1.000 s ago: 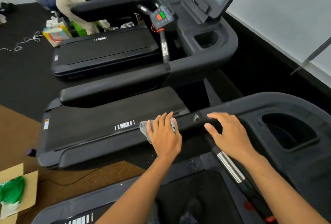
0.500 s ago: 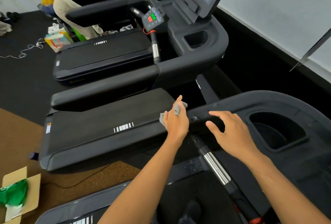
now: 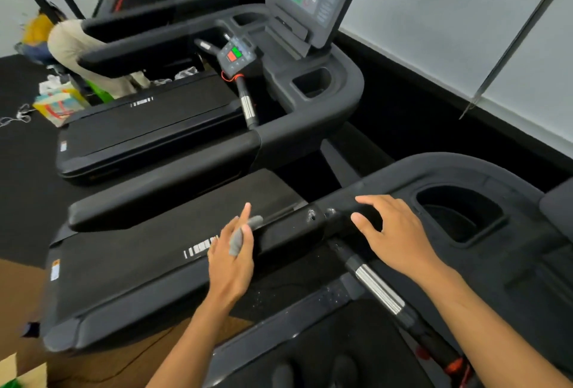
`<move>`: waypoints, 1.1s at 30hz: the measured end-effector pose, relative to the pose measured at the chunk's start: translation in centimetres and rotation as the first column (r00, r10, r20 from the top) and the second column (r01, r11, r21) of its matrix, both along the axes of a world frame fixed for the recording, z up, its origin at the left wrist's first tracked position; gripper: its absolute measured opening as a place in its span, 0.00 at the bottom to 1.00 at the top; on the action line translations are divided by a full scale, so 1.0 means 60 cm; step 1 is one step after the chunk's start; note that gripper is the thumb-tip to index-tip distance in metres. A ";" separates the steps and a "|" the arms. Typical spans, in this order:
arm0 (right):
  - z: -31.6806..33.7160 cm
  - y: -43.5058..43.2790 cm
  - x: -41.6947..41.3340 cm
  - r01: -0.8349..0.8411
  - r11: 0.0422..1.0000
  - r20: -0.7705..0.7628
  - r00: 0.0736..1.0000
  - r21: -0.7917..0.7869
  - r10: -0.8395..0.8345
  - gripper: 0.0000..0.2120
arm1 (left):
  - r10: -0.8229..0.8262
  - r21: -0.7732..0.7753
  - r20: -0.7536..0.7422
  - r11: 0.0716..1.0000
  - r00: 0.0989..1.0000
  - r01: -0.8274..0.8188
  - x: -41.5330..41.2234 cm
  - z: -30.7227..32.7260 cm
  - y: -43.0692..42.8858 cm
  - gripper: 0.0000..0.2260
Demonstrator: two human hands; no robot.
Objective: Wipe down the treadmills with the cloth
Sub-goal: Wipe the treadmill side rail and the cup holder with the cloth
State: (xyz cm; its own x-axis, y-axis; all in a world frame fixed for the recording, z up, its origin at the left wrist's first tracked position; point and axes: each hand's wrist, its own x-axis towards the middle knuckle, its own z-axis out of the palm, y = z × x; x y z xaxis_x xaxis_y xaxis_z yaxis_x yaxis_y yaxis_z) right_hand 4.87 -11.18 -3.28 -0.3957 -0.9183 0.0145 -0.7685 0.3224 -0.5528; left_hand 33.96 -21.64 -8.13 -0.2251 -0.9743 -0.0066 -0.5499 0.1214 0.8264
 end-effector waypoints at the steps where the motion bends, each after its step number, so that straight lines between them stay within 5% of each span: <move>1: 0.001 0.005 0.003 0.015 1.000 -0.004 1.000 0.001 -0.015 0.19 | 0.003 -0.057 0.145 0.998 0.989 0.005 -0.016 -0.020 0.004 0.21; 3: -0.001 0.014 0.004 0.052 0.999 -0.009 0.999 -0.001 -0.052 0.19 | 0.050 -0.107 0.297 0.994 0.953 -0.019 -0.058 -0.036 0.003 0.21; 26: -0.030 0.036 -0.191 0.204 0.979 0.044 0.978 -0.027 -0.203 0.18 | -0.024 -0.252 0.468 0.954 0.883 0.160 -0.523 -0.051 -0.003 0.22; 33: -0.021 0.075 -0.249 0.319 0.945 0.047 0.947 -0.069 -0.317 0.17 | -0.216 -0.001 0.349 0.973 0.912 0.231 -0.666 -0.013 -0.014 0.24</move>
State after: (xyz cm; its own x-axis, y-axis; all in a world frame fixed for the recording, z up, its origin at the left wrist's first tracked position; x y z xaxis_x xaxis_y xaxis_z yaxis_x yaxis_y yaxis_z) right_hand -10.09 -6.70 -4.57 -0.6685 -0.7414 0.0588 -0.6123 0.5038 -0.6093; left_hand -5.99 -22.48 -8.91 -0.4282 -0.8998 -0.0836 -0.7539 0.3047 0.5820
